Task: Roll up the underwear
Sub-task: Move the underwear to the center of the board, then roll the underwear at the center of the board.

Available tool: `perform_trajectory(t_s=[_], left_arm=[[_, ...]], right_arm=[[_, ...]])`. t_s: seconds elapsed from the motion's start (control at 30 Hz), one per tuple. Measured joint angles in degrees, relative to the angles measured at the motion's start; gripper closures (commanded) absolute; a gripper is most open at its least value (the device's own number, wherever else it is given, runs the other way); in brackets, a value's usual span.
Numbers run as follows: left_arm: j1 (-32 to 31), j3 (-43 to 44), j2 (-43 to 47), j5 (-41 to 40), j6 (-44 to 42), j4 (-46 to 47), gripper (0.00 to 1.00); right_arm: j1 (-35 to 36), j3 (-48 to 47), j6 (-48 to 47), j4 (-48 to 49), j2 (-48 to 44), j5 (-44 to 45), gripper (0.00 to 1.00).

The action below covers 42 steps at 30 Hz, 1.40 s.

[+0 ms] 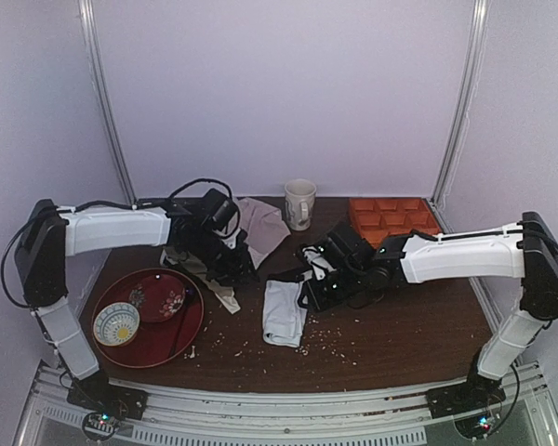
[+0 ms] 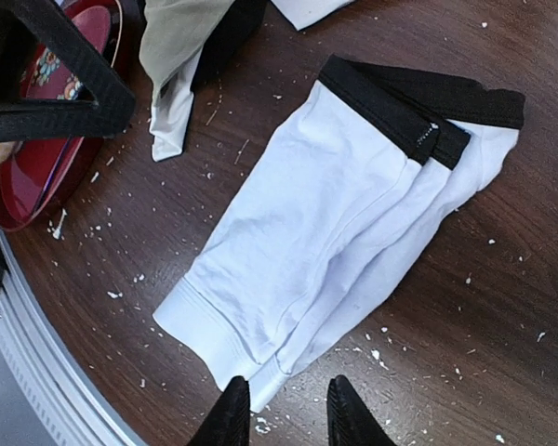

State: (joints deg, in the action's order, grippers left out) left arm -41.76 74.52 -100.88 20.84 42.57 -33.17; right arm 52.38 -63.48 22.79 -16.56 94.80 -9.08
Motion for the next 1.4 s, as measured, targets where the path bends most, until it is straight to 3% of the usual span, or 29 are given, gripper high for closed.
perform_trajectory(t_s=[0.33, 0.43, 0.5, 0.77, 1.07, 1.4], left_arm=[[-1.25, -9.03, 0.07, 3.43, 4.02, 5.49, 0.59], [-1.73, -9.05, 0.07, 3.96, 4.22, 7.48, 0.6], [-2.23, -9.01, 0.07, 4.2, 4.17, 8.63, 0.62], [-4.66, -7.61, -4.7, 7.34, 3.08, 15.06, 0.68], [-5.35, -7.65, -9.94, 10.08, 2.64, 19.89, 0.82], [-5.35, -9.66, -10.56, 11.17, 2.67, 22.18, 0.82]], right_arm=[[7.61, 3.28, -11.91, 0.61, 0.0, 10.25, 0.76], [8.87, 3.28, -13.7, 1.46, 0.0, 11.76, 0.92], [8.76, 3.13, -13.99, 1.46, 0.02, 12.28, 0.97], [8.11, 1.46, -12.57, 1.62, 0.35, 10.32, 0.95], [8.11, 2.1, -11.41, 1.73, 0.24, 9.68, 1.0], [8.24, 3.21, -11.21, 2.34, 0.02, 8.94, 1.0]])
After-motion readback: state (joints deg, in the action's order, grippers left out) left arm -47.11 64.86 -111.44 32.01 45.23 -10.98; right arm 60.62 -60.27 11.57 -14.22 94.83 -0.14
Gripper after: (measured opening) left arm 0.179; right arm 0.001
